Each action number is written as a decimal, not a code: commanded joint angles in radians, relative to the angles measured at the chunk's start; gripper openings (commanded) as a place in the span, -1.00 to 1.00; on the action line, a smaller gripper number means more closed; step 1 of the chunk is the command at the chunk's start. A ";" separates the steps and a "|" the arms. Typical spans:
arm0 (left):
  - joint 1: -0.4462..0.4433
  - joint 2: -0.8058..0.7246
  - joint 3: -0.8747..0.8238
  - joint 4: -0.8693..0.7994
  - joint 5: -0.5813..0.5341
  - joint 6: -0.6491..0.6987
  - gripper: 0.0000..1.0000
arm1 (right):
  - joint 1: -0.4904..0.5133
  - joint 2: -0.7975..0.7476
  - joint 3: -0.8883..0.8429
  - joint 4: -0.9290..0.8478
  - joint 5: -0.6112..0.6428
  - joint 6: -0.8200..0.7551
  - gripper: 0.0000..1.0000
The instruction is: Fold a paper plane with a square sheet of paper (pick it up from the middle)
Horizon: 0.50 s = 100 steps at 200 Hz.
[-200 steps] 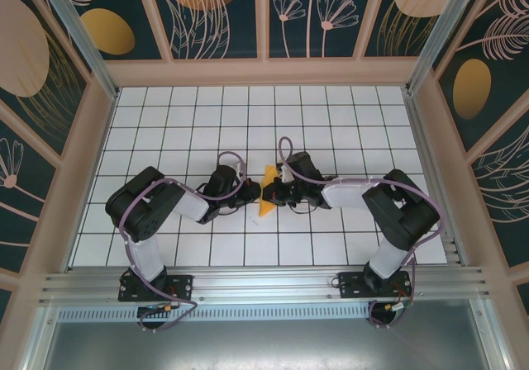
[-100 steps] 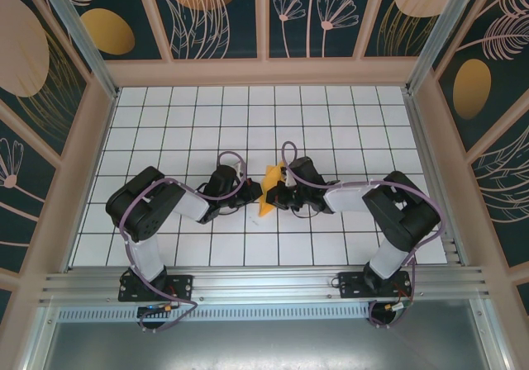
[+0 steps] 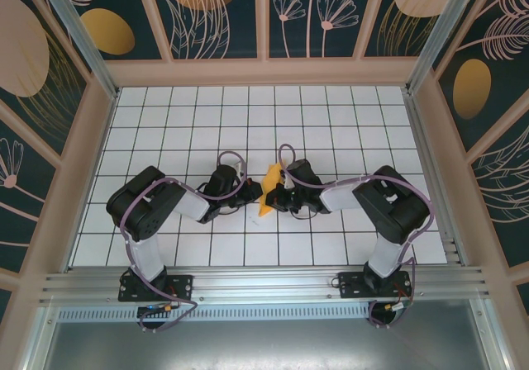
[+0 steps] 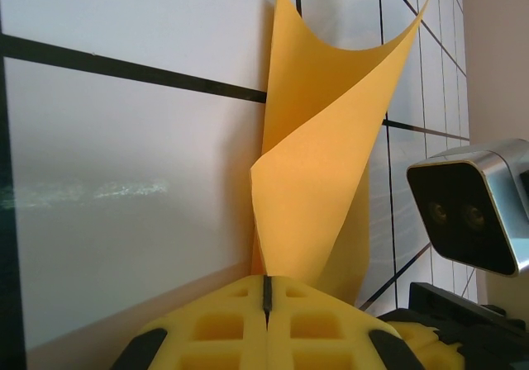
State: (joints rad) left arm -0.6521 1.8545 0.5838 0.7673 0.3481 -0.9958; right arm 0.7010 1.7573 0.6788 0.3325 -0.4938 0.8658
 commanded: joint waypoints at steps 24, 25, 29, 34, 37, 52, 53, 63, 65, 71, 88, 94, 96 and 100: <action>0.001 0.056 0.001 -0.048 -0.013 0.022 -0.99 | 0.004 0.012 0.016 -0.061 0.027 -0.028 -0.96; 0.001 0.057 0.001 -0.048 -0.013 0.021 -0.99 | 0.004 0.009 0.016 -0.061 0.026 -0.029 -0.96; 0.001 0.056 0.001 -0.050 -0.015 0.022 -0.99 | 0.006 0.000 0.016 -0.061 0.027 -0.029 -0.95; 0.001 0.055 0.001 -0.052 -0.017 0.022 -1.00 | 0.008 -0.014 0.017 -0.063 0.027 -0.030 -0.95; 0.001 0.055 0.001 -0.052 -0.017 0.021 -1.00 | 0.009 -0.021 0.017 -0.065 0.027 -0.031 -0.94; 0.001 0.052 0.001 -0.060 -0.025 0.020 -1.00 | 0.015 -0.066 0.011 -0.065 0.022 -0.028 -0.93; 0.002 0.050 0.001 -0.061 -0.025 0.021 -1.00 | 0.015 -0.069 0.009 -0.064 0.022 -0.028 -0.93; 0.000 0.049 0.002 -0.070 -0.034 0.021 -1.00 | 0.019 -0.092 -0.003 -0.052 0.014 -0.021 -0.94; 0.001 0.049 0.001 -0.071 -0.036 0.021 -1.00 | 0.020 -0.094 -0.006 -0.050 0.013 -0.019 -0.93; 0.002 0.049 0.002 -0.072 -0.039 0.022 -1.00 | 0.022 -0.104 -0.014 -0.044 0.011 -0.012 -0.94; 0.001 0.050 0.004 -0.075 -0.041 0.023 -1.00 | 0.034 -0.111 -0.035 -0.011 0.000 0.010 -0.94; 0.001 0.051 0.004 -0.076 -0.042 0.022 -1.00 | 0.037 -0.108 -0.039 -0.001 -0.003 0.016 -0.94; 0.000 0.050 0.005 -0.076 -0.044 0.022 -1.00 | 0.038 -0.106 -0.039 0.000 -0.002 0.017 -0.94; 0.002 0.051 0.005 -0.078 -0.043 0.021 -1.00 | 0.039 -0.103 -0.039 0.002 -0.001 0.022 -0.94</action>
State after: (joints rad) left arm -0.6498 1.8580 0.5838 0.7738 0.3515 -0.9958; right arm 0.7231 1.6718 0.6678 0.3061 -0.4885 0.8673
